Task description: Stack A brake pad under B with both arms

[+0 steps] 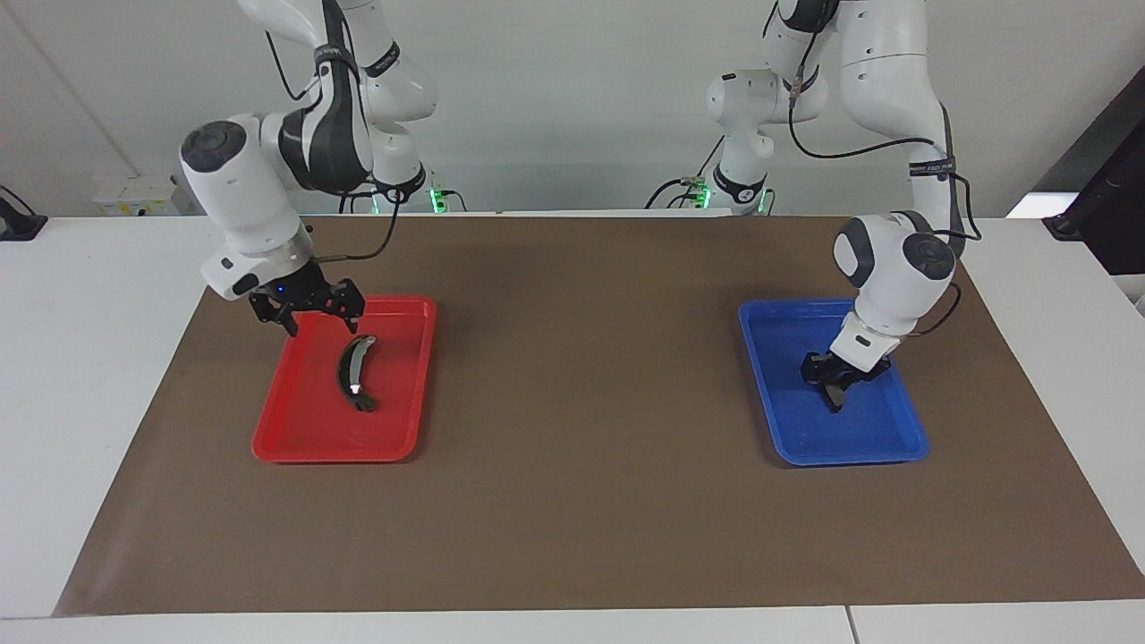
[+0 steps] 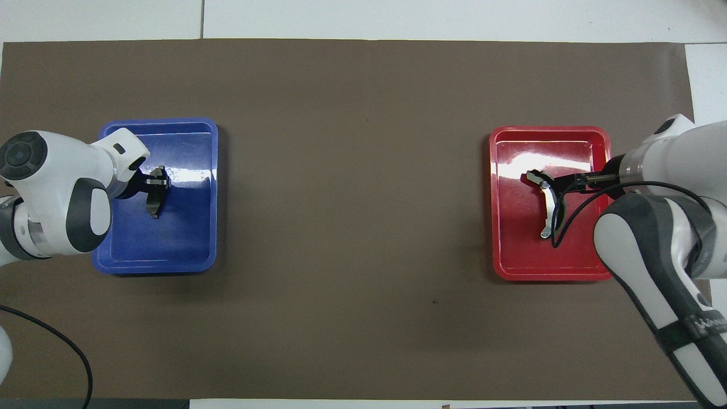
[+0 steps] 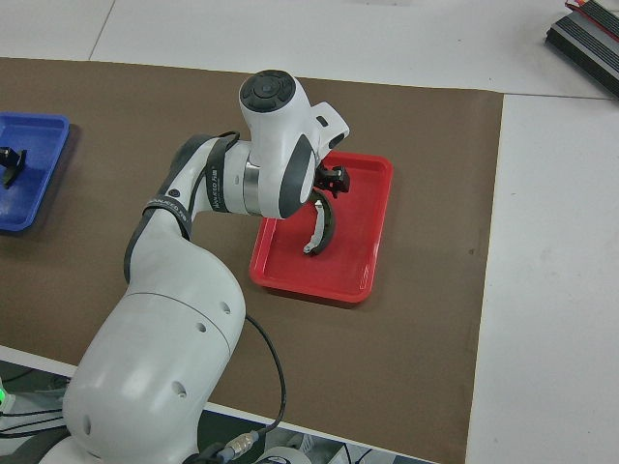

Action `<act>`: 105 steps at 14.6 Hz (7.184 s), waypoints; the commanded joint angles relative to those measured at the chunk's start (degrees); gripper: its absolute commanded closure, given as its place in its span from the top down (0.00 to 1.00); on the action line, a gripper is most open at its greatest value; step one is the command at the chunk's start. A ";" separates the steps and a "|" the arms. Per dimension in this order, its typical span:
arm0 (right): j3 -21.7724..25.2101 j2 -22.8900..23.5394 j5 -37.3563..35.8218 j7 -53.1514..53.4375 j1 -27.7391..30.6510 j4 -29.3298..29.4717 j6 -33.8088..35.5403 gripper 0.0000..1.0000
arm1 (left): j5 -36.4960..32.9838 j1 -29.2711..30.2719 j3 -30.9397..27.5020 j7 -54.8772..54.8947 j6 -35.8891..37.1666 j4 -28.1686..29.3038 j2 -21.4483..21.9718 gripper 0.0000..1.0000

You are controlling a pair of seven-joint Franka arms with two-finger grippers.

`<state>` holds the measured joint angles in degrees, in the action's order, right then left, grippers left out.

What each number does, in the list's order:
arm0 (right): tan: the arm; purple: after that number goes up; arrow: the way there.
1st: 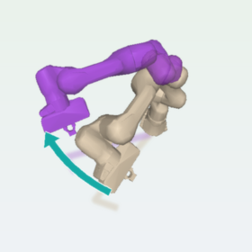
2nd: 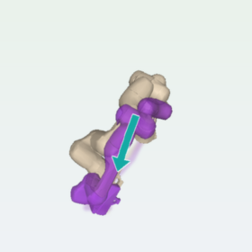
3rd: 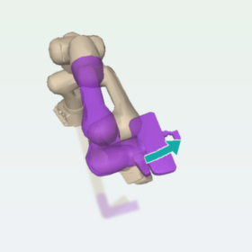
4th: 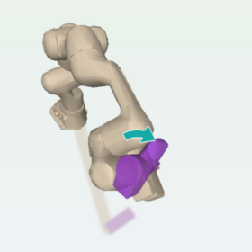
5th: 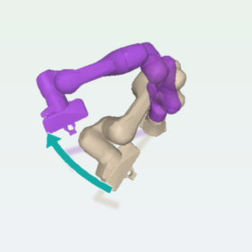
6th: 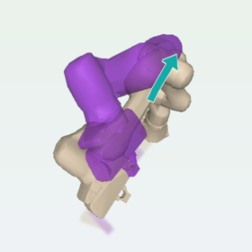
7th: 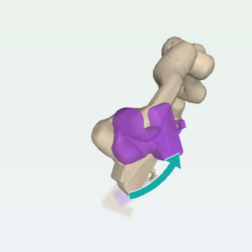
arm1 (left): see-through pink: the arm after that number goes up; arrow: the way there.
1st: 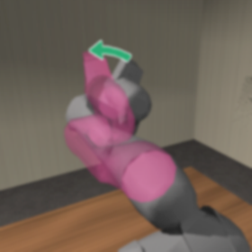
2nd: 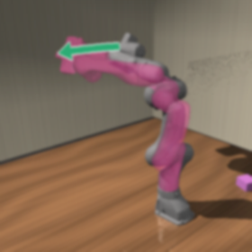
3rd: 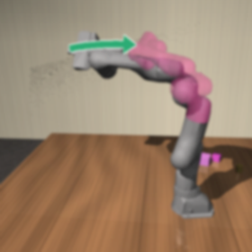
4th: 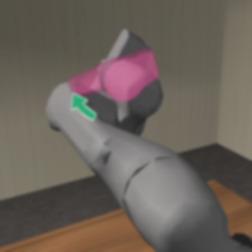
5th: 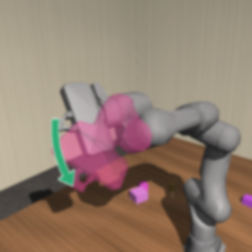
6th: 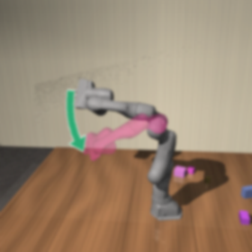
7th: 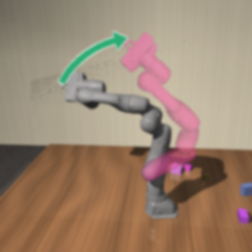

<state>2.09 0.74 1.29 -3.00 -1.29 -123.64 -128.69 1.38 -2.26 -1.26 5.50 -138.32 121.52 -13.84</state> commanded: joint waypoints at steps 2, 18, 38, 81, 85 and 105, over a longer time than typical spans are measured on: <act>-0.42 3.10 1.53 -4.47 0.94 -6.88 -10.87 1.00 | -0.06 0.51 0.30 1.09 3.66 -0.84 2.41 0.01; -0.33 7.78 1.53 -7.29 0.94 -6.09 -11.59 0.00 | 2.67 -33.58 0.39 -29.03 0.17 -11.83 -4.60 0.01; -1.21 13.48 1.53 43.29 -23.92 10.77 -0.51 0.00 | 2.67 -16.75 0.04 -11.51 22.01 -16.56 3.20 1.00; -1.65 24.41 2.41 46.33 -35.02 23.89 -0.43 0.99 | 0.21 2.35 1.00 5.75 46.39 -24.84 15.16 1.00; -1.74 15.19 -1.02 43.17 -27.83 21.43 6.16 0.99 | 0.21 2.26 0.83 5.93 46.30 -24.84 15.16 1.00; -1.65 -0.57 -0.84 11.70 1.64 35.40 42.91 0.99 | -0.41 1.65 0.74 4.79 43.66 -24.84 15.24 1.00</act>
<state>1.27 -2.82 -0.67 10.15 -0.75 -91.78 -87.25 1.73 0.19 0.02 11.43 -94.86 95.92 0.28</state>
